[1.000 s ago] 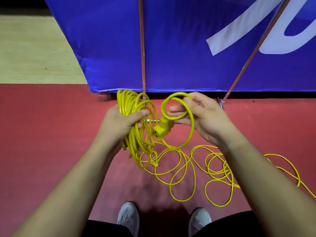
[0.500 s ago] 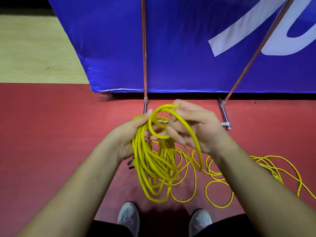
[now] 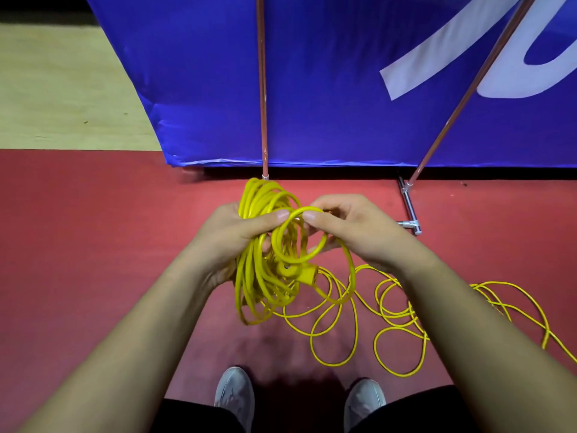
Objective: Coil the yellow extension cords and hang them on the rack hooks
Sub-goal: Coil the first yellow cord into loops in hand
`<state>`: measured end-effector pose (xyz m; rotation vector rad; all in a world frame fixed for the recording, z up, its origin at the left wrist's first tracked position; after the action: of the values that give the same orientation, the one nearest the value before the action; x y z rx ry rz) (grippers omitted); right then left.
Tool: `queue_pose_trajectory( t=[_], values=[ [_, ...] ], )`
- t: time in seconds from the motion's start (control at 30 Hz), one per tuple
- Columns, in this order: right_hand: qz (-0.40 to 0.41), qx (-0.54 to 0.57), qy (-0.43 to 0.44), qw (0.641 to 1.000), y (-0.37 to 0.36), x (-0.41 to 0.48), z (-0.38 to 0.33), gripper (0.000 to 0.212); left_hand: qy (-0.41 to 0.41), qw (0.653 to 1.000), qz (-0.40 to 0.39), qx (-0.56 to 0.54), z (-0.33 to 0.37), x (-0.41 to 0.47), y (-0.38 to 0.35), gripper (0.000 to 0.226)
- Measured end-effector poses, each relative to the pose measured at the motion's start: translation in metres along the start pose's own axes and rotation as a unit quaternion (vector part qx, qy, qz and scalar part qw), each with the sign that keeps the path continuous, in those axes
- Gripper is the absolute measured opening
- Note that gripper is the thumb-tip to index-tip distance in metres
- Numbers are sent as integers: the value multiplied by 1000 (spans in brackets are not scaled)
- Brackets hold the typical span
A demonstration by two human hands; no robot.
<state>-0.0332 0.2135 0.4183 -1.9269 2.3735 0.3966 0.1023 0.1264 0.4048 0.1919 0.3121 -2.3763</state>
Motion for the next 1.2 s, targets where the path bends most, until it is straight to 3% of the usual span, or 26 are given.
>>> queue_pose_trajectory(
  t=[0.13, 0.23, 0.47, 0.63, 0.77, 0.87, 0.97, 1.1, 1.2],
  values=[
    [67, -145, 29, 987, 7, 0, -5, 8, -48, 998, 47, 4, 5, 7, 3, 22],
    [133, -214, 76, 965, 11, -3, -14, 22, -50, 994, 99, -19, 2, 9, 7, 22],
    [212, -355, 93, 906, 7, -10, -25, 16, -37, 992, 122, -11, 1, 7, 16, 25],
    [99, -137, -4, 986, -3, -1, -16, 17, -28, 994, 101, 26, -2, 7, 15, 21],
    [112, -81, -73, 988, -3, 0, -1, 47, -34, 994, 30, 96, -5, 7, 7, 23],
    [128, 14, -125, 984, -8, 3, 10, 31, -42, 993, 12, 114, -5, 6, 2, 22],
    [186, 90, -87, 974, -7, 2, 4, 14, -44, 995, 32, 85, -5, 8, 0, 19],
    [301, 43, 26, 952, 15, -10, -15, 14, -24, 993, 112, 35, -9, 12, 12, 12],
    [278, 64, 24, 958, 21, -9, -17, 24, -26, 989, 142, 39, -11, 14, 20, 11]
  ],
)
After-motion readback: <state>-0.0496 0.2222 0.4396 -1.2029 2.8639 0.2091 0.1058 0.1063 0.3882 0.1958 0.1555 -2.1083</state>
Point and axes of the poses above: each hand's wrist, its own x-axis towards the middle knuckle, its own y-axis out of the back of the hand, z = x × y, the point moved 6 cm from there along x, towards the middle knuckle, and after that the axes turned 5 degrees about -y, right-handed, at the moved point
